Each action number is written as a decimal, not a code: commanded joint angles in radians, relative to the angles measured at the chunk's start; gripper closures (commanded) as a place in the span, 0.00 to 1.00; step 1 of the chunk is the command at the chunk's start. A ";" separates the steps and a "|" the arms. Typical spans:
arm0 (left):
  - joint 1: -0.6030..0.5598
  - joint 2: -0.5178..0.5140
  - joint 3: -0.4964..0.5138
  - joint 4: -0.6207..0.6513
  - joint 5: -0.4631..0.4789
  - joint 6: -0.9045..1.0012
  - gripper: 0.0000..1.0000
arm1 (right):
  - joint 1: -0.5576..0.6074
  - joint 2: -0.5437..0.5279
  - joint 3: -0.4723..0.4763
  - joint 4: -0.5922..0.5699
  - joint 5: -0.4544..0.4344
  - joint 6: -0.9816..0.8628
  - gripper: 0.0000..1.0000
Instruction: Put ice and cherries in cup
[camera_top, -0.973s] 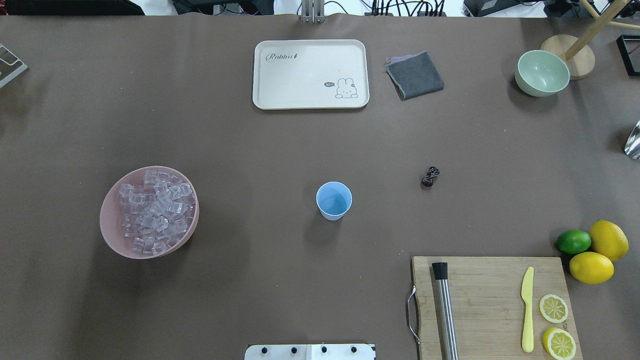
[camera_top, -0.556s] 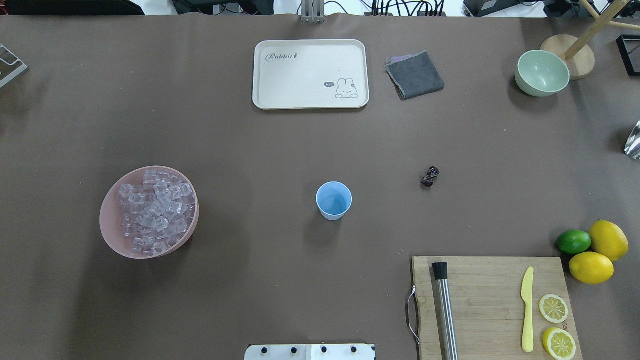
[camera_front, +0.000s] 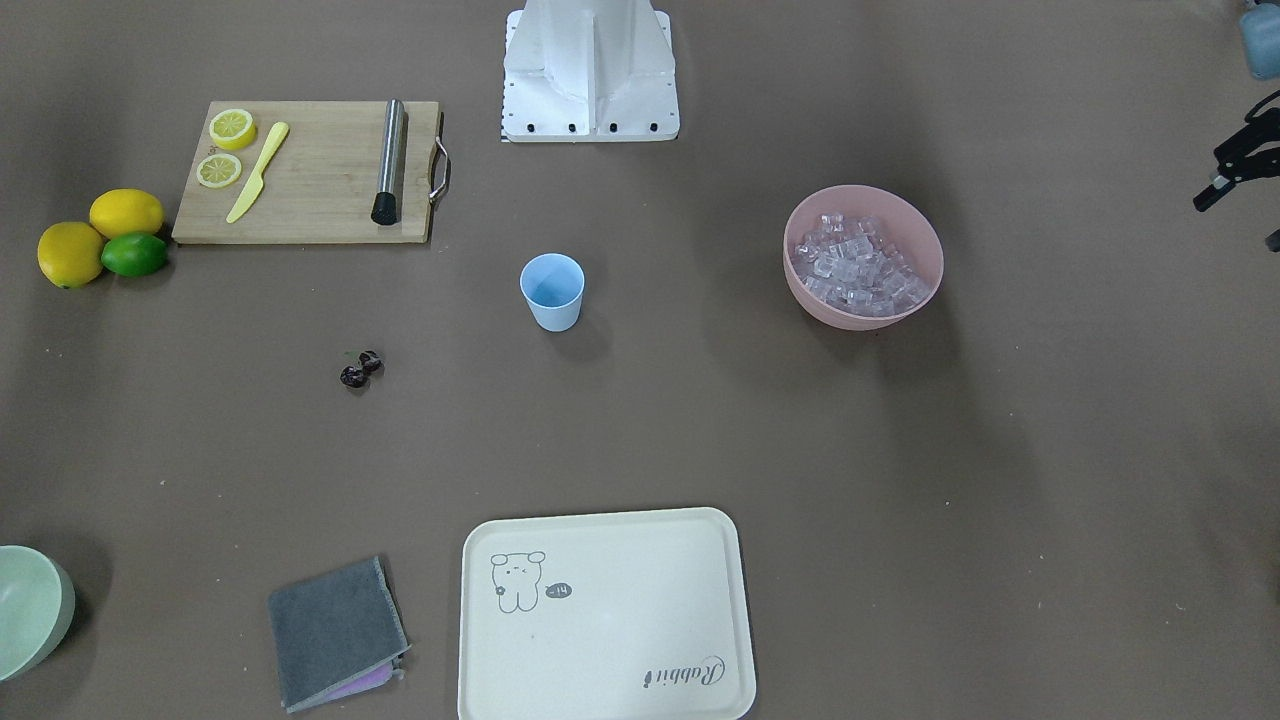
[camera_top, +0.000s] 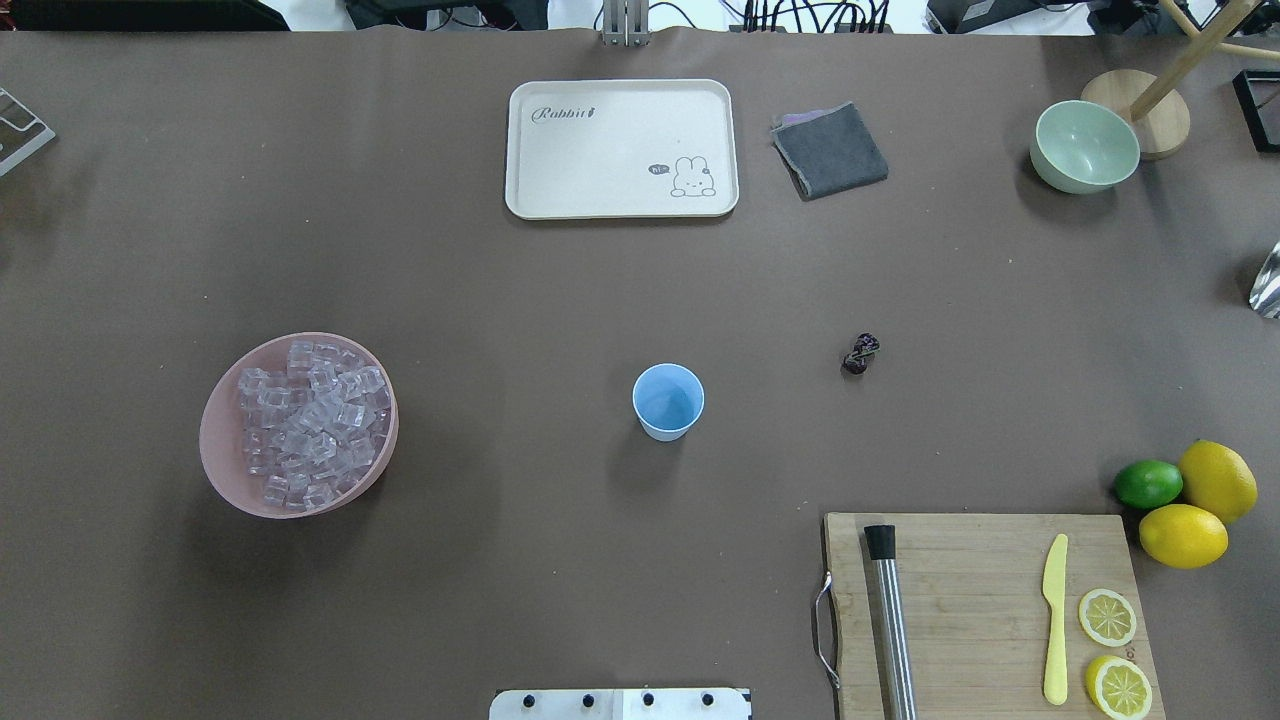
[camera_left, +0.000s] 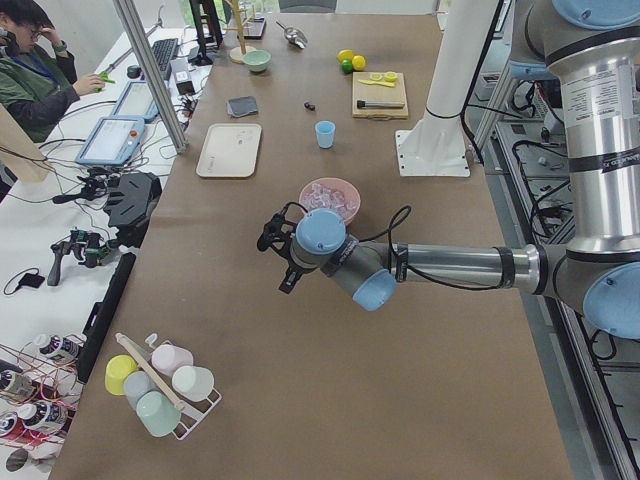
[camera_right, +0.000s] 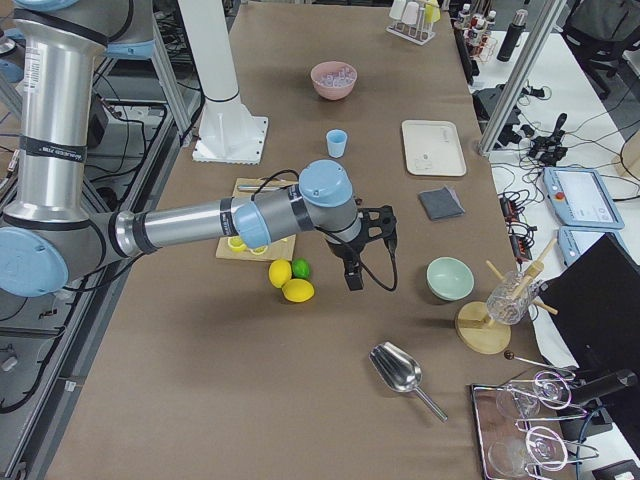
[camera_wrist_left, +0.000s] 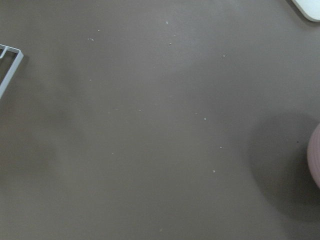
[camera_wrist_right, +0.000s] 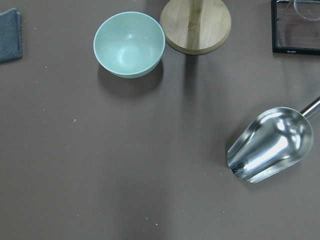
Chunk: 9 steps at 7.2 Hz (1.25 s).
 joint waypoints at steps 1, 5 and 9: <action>0.176 0.003 -0.118 -0.015 0.238 -0.136 0.00 | -0.105 0.024 0.015 0.074 -0.045 0.151 0.00; 0.578 -0.009 -0.269 -0.010 0.570 -0.529 0.00 | -0.142 0.028 0.017 0.099 -0.044 0.199 0.00; 0.796 -0.139 -0.286 0.070 0.742 -0.686 0.02 | -0.140 0.027 0.023 0.099 -0.041 0.199 0.00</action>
